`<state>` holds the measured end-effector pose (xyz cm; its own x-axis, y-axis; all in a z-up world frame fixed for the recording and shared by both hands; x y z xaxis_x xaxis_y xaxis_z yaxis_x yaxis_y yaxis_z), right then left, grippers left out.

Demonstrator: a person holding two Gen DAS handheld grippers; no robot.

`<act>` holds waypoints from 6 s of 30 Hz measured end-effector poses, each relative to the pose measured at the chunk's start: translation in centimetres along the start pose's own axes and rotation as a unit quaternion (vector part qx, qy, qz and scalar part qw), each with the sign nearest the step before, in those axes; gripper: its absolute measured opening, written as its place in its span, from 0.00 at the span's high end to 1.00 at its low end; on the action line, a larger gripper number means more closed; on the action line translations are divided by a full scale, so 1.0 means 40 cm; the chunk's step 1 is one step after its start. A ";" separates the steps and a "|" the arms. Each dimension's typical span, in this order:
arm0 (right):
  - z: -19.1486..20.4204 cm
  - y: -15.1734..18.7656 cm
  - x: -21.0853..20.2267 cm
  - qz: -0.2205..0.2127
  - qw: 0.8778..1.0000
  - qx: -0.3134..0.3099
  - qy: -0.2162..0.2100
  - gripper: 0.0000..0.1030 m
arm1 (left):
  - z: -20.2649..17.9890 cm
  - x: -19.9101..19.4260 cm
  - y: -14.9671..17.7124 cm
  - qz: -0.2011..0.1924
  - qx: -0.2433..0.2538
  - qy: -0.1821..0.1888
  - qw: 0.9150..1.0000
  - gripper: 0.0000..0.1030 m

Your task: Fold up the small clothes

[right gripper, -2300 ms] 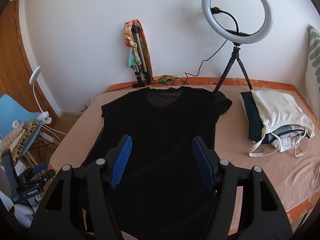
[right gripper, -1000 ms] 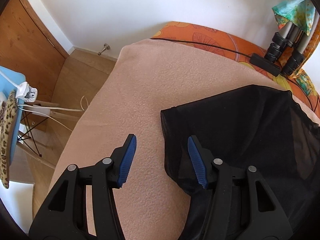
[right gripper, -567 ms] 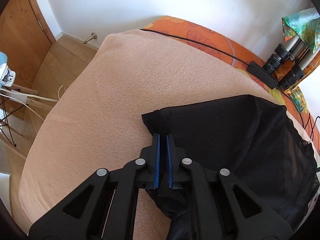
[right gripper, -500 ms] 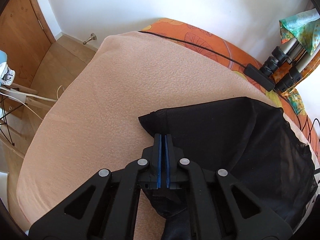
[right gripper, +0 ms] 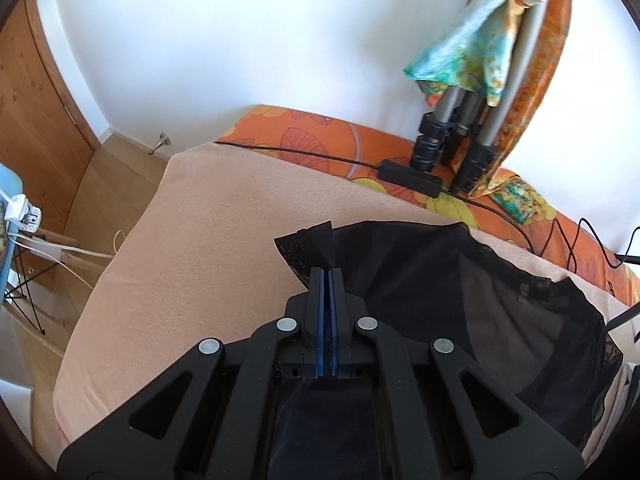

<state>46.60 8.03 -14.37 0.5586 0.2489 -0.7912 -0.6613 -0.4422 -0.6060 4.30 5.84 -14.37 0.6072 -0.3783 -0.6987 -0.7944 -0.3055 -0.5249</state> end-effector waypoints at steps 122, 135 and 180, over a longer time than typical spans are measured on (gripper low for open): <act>-0.871 0.589 -0.169 0.018 0.972 0.231 -0.047 0.41 | -0.679 0.317 0.262 0.069 0.237 0.077 0.966 0.94; -0.913 0.558 -0.083 0.041 0.971 0.235 0.011 0.41 | -0.664 0.298 0.238 0.052 0.203 0.096 0.973 0.94; -0.393 0.166 -0.018 0.075 0.983 -0.009 0.165 0.95 | -0.307 0.182 0.161 -0.017 -0.007 0.107 0.994 0.94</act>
<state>49.67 -8.62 -16.52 0.5898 -0.1125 -0.7997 -0.7412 -0.4686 -0.4807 3.79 -9.61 -16.88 0.6244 -0.5444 -0.5601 -0.7737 -0.3325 -0.5393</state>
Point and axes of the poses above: each gripper's, at about its wrist camera, not at the fingertips, and x roughly the way its jaws point, z to its left, y to its underside, the point moved 5 cm from there along x, roughly the way its jaws point, and after that the axes turned 8 degrees about -x, right-handed, at the moved point
